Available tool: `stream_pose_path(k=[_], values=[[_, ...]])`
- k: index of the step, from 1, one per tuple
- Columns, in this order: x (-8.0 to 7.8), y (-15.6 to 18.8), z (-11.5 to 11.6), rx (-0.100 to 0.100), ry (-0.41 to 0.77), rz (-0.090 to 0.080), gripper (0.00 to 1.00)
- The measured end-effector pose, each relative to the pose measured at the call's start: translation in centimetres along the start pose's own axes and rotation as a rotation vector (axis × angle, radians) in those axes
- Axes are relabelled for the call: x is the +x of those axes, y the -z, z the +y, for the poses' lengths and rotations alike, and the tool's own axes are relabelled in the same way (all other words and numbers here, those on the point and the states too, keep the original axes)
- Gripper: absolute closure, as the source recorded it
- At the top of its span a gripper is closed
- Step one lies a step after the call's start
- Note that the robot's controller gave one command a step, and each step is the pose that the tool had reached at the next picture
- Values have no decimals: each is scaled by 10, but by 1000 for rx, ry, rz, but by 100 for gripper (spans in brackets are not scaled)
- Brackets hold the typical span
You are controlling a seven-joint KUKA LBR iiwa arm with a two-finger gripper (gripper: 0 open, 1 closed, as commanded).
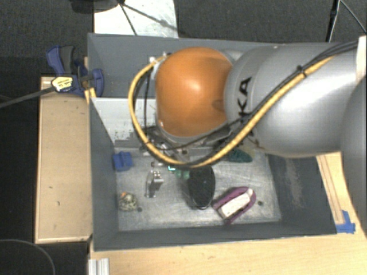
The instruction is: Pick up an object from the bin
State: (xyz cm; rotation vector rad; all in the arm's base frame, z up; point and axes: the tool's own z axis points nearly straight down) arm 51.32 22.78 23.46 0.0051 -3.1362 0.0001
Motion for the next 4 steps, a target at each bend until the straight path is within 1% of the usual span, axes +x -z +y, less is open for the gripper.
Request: stream_pose_path(k=[1, 2, 3, 4], values=[[16, -166, -63, -2, 21, -10, 0], [-56, -154, -116, 1, -49, -12, 0], [-23, -154, -178, 1, 50, -6, 0], [-5, -154, -248, 2, 35, -6, 0]])
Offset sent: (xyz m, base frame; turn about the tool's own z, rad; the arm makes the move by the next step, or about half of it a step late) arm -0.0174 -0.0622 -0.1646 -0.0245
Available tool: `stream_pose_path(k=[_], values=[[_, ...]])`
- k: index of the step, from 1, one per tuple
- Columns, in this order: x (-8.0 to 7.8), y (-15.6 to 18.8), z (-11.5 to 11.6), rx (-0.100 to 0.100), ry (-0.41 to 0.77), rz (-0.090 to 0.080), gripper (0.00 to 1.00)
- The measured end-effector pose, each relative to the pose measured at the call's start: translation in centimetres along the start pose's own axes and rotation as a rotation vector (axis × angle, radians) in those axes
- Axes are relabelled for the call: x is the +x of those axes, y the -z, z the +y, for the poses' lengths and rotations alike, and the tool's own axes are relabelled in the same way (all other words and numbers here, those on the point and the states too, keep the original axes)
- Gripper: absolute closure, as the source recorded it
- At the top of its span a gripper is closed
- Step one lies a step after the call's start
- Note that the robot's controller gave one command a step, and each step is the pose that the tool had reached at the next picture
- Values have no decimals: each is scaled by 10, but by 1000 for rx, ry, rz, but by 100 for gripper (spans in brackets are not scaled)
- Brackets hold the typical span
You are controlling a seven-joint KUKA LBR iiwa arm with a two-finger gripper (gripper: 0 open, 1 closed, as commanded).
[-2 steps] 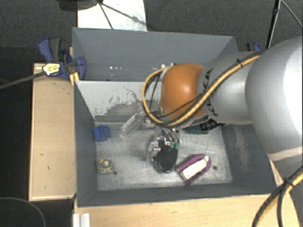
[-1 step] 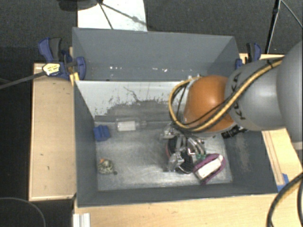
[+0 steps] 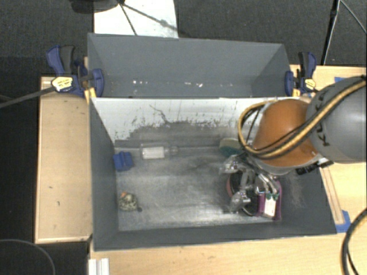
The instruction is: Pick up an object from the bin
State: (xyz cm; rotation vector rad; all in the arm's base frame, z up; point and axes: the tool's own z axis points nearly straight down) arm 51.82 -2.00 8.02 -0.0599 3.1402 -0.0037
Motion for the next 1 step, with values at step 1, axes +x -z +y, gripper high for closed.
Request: stream_pose_path(k=[1], values=[[-14, -6, -77, -4, 68, -6, 0]])
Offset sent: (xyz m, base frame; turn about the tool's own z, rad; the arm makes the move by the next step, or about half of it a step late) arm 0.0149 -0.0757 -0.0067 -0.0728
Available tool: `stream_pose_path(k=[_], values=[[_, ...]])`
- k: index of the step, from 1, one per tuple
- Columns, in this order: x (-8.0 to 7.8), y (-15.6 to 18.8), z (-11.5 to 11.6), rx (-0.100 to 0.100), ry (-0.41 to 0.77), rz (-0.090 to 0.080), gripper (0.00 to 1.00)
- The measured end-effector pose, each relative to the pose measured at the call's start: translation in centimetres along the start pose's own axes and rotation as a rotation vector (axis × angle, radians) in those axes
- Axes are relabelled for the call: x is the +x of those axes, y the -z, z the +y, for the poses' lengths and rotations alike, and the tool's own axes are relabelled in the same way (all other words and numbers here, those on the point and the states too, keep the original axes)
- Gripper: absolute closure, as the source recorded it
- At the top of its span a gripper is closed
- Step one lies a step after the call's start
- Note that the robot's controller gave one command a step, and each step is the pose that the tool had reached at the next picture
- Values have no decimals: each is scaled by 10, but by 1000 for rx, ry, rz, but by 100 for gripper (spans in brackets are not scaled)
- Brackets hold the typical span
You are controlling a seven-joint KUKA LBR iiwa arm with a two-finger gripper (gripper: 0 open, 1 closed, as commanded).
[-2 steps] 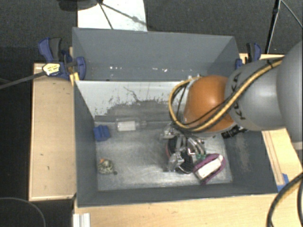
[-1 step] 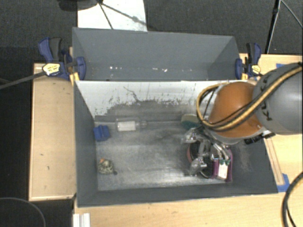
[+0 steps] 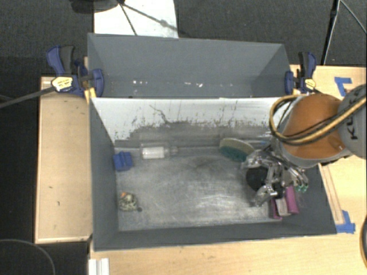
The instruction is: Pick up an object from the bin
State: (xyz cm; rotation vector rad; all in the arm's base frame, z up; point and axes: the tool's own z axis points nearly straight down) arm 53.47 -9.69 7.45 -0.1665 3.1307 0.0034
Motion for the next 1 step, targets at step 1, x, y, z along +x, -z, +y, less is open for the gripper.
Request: stream_pose_path(k=[1], values=[[14, 16, -32, 2, 179, 0, 0]])
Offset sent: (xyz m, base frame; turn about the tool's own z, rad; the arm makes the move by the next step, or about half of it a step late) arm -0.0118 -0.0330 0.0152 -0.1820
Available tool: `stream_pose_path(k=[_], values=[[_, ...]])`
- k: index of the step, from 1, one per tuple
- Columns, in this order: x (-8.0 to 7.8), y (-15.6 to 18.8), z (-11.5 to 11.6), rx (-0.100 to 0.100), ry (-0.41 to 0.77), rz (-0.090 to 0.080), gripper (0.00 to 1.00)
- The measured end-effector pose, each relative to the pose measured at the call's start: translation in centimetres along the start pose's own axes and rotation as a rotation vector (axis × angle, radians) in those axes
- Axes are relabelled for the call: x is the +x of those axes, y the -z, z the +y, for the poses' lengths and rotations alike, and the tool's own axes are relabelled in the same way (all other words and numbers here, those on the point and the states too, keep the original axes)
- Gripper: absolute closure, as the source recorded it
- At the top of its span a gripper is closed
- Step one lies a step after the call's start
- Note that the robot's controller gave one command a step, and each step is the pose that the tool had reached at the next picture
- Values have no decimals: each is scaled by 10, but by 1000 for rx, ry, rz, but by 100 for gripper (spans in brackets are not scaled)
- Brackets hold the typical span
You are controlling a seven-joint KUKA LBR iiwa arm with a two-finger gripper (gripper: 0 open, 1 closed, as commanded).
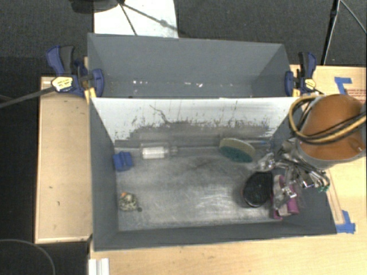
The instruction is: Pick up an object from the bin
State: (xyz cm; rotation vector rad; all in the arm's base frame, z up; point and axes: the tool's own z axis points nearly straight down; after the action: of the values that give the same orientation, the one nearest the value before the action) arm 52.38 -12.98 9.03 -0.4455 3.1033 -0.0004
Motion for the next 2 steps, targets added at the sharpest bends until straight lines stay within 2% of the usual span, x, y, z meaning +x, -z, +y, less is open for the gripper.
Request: stream_pose_path(k=[1, 2], values=[[-25, -18, 28, 1, -240, 4, 0], [-26, -16, 26, 3, -245, 1, 100]])
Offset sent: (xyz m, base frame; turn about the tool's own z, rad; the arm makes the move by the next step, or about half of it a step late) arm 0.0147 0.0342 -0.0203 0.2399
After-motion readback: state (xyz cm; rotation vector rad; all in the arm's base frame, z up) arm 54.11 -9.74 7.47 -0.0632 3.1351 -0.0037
